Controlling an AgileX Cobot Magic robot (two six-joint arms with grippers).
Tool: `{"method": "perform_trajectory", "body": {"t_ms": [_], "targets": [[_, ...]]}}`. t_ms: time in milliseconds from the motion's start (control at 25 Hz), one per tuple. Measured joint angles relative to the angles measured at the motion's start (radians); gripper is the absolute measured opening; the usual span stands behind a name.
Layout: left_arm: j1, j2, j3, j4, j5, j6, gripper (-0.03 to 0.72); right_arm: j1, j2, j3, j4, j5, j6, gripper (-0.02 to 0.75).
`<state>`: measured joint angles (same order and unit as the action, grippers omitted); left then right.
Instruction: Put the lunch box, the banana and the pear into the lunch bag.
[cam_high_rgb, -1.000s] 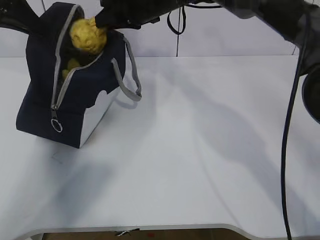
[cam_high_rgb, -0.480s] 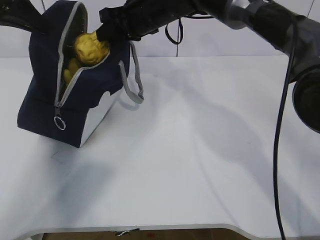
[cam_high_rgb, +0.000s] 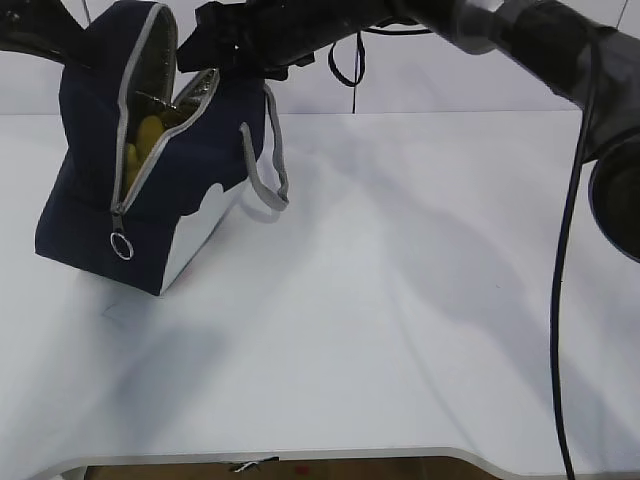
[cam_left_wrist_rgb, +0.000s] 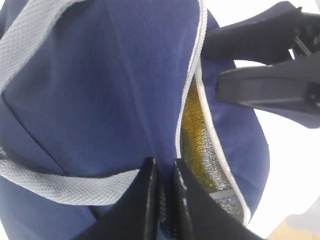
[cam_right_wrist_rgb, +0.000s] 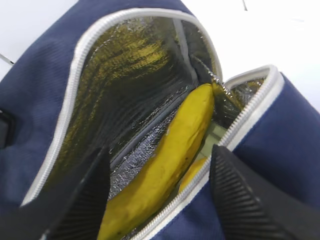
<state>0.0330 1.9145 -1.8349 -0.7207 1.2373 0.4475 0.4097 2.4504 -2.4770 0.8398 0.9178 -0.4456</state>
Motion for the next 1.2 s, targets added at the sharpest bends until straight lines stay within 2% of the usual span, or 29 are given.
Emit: {"method": "perform_trajectory", "body": {"t_ms": [280,400,560,840,1000,1200], "targets": [[0.0,0.0,0.0,0.011,0.0,0.0,0.025,-0.004,-0.1,0.0,-0.017,0.111,-0.033,0.515],[0.0,0.0,0.0,0.016,0.0,0.0,0.025,-0.004,-0.15,-0.003,-0.057,0.152,-0.037,0.504],[0.0,0.0,0.0,0.017,0.0,0.0,0.025,-0.004,-0.191,-0.003,-0.179,0.243,-0.026,0.491],[0.0,0.0,0.0,0.018,0.0,0.0,0.025,-0.006,-0.258,-0.003,-0.432,0.334,0.104,0.456],[0.0,0.0,0.0,0.018,0.0,0.0,0.025,-0.008,-0.294,0.02,-0.486,0.336,0.168,0.45],[0.0,0.0,0.0,0.02,0.0,0.0,0.025,-0.008,-0.307,0.142,-0.52,0.336,0.239,0.45]]}}
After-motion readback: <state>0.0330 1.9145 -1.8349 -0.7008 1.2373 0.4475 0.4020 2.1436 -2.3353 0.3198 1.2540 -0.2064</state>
